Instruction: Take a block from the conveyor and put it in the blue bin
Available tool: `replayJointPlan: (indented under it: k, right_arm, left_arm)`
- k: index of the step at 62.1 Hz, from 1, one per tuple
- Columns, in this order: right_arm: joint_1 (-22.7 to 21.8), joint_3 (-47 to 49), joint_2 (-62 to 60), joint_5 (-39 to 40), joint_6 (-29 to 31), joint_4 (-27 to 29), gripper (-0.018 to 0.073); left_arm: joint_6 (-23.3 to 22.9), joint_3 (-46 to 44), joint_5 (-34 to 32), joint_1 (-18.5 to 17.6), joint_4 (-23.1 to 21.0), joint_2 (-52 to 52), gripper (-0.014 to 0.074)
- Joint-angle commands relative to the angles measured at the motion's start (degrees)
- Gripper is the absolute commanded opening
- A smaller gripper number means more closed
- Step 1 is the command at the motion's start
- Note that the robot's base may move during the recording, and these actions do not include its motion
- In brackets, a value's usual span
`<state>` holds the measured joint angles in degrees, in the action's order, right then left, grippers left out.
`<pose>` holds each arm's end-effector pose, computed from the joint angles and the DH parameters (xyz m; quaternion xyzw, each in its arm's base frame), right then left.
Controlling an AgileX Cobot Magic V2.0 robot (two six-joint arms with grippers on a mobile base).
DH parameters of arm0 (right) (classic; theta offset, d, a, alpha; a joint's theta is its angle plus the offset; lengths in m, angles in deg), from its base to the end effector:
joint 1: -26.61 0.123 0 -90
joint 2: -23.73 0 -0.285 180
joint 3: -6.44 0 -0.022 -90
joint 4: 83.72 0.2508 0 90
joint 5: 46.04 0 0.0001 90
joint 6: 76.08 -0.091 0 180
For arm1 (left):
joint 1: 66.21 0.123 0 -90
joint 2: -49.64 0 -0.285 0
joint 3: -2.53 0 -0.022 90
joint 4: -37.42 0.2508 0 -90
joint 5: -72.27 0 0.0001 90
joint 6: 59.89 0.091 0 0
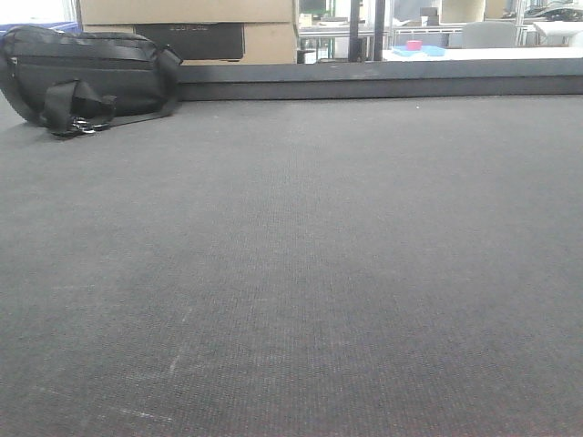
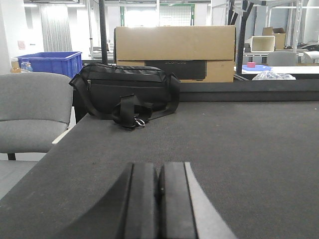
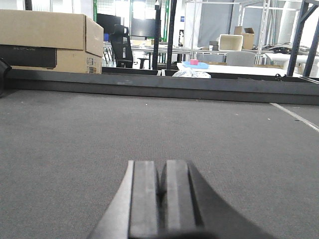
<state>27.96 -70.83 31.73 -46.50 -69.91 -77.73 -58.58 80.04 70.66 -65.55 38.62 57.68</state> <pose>0.0566 0.0014 0.2120 -0.0094 0.6802 0.0078 0.7329 0.0566 0.0006 0.2138 0.0110 0.6687 0.0204 0.7432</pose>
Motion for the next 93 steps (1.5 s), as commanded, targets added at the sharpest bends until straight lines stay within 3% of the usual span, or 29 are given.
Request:
replayJointPlan:
  k: [1, 48, 58, 67, 73, 82, 93]
  right_arm:
    - [0.0, 0.1, -0.2, 1.1, 0.4, -0.1, -0.0162]
    - [0.0, 0.1, -0.2, 1.1, 0.4, -0.1, -0.0162]
    - [0.0, 0.1, -0.2, 6.3, 0.4, -0.1, -0.0162]
    - [0.0, 0.1, -0.2, 12.1, 0.4, -0.1, -0.0162]
    - [0.0, 2.7, -0.2, 7.8, 0.3, 0.3, -0.0162]
    - [0.0, 13.4, 0.3, -11.4, 0.3, 0.3, -0.0162]
    - [0.0, 23.7, 9.4, -24.6, 0.3, 0.3, -0.0162]
  left_arm:
    - [0.0, -0.3, -0.9, 0.3, 0.2, -0.2, -0.0111]
    - [0.0, -0.3, -1.1, 0.3, 0.2, -0.2, -0.0111]
    - [0.0, -1.1, -0.3, 0.3, 0.2, -0.2, -0.0111]
    - [0.0, -6.4, 6.2, 0.3, 0.2, -0.2, -0.0111]
    - [0.0, -11.4, 14.7, 0.3, 0.2, -0.2, -0.0111]
    - [0.0, -20.5, 27.6, 0.3, 0.5, 3.2, -0.0111]
    - [0.0, -30.6, 34.5, 0.3, 0.6, 15.3, -0.0111]
